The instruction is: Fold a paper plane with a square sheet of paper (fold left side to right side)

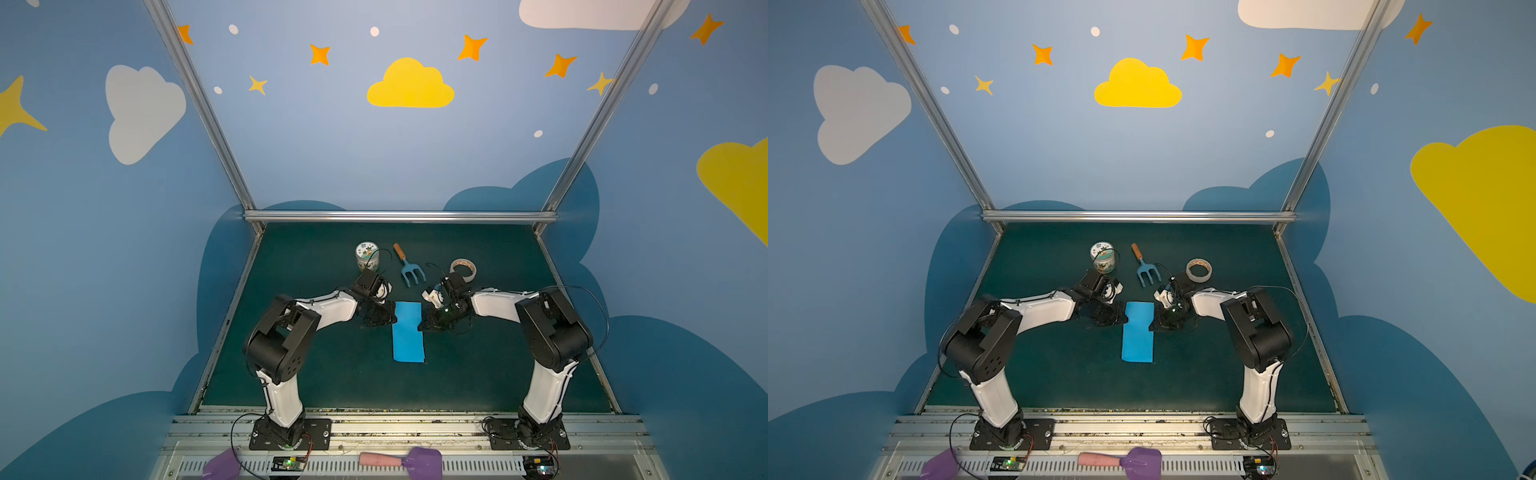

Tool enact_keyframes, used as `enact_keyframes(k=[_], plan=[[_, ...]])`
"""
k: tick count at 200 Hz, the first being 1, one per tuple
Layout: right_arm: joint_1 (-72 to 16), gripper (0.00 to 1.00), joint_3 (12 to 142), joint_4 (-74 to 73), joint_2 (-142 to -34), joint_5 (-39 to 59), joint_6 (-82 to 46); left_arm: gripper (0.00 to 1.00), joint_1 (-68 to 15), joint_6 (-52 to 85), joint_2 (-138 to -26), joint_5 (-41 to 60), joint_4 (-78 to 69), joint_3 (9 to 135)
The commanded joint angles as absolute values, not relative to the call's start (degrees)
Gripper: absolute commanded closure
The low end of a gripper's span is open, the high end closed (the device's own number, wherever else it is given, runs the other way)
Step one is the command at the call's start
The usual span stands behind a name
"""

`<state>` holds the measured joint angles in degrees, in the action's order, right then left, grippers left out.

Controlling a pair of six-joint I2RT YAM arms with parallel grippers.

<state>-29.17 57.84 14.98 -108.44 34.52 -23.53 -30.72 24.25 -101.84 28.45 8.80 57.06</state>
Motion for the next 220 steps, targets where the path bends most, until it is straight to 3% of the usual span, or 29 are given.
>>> enact_keyframes(k=[1,122,220], plan=[[-28.5,1.00,54.8,19.2,-112.7,22.1,-23.0,0.96,-32.1,25.6,-99.4,28.8,7.3,54.9],[-28.5,1.00,54.4,19.2,-112.0,21.9,-23.2,0.96,-33.0,29.4,-100.0,25.1,0.3,44.3],[-28.6,1.00,54.1,19.1,-111.9,21.8,-23.2,0.96,-36.5,32.0,-88.5,26.0,1.0,41.2]])
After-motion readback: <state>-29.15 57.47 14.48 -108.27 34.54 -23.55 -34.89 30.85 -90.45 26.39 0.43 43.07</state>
